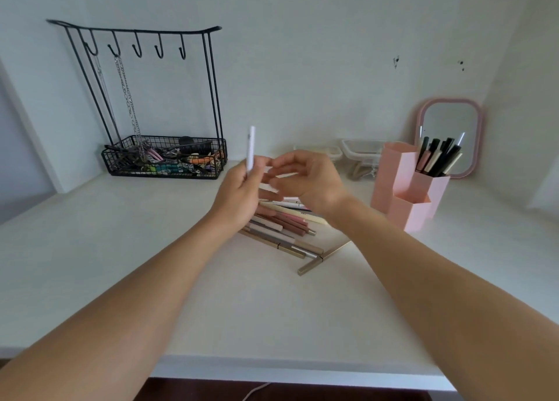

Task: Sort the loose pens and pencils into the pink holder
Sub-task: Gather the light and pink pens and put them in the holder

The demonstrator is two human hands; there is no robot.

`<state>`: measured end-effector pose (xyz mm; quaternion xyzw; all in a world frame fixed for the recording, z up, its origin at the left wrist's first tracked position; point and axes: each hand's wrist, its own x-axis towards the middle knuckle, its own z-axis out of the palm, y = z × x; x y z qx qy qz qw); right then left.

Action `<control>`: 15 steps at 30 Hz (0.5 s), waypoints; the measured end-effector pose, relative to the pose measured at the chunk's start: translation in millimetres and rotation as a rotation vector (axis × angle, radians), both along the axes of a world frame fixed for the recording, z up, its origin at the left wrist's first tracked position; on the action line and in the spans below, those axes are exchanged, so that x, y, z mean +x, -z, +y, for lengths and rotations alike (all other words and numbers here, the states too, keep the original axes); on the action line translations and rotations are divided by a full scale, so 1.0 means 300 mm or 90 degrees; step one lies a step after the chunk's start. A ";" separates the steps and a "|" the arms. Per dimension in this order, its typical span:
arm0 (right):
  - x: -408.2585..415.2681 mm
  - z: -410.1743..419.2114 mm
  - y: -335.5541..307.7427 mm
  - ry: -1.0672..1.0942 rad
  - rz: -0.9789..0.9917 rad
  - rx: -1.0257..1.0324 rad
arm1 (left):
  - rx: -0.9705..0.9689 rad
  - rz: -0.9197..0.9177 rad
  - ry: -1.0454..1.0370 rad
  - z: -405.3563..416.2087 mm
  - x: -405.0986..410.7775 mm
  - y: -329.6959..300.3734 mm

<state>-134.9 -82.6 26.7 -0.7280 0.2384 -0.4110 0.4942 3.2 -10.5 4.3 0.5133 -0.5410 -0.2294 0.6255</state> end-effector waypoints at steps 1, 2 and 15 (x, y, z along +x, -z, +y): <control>-0.015 -0.035 -0.007 0.076 0.055 -0.067 | -0.011 0.015 -0.062 -0.007 0.015 -0.006; -0.034 -0.072 -0.009 0.159 0.142 -0.154 | -0.030 0.021 -0.125 -0.015 0.034 -0.007; -0.117 -0.229 0.073 0.261 0.525 -0.264 | 0.095 0.197 -0.205 -0.037 0.090 -0.003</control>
